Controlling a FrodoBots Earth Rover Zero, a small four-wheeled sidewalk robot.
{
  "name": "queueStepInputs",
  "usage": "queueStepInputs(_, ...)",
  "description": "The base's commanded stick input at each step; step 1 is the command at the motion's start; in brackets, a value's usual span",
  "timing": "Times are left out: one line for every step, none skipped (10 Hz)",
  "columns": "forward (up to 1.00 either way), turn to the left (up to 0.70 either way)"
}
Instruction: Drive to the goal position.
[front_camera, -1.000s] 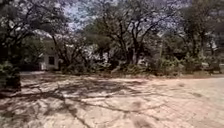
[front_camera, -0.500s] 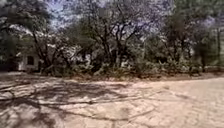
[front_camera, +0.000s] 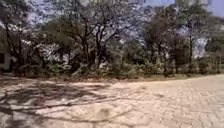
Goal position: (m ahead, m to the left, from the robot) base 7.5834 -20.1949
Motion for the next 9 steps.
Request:
queueStepInputs(0.0, -0.7)
queueStepInputs(0.0, -0.7)
queueStepInputs(0.0, -0.7)
queueStepInputs(0.0, -0.7)
queueStepInputs(0.0, -0.7)
queueStepInputs(0.0, -0.7)
queueStepInputs(0.0, -0.7)
queueStepInputs(0.0, -0.7)
queueStepInputs(0.0, -0.7)
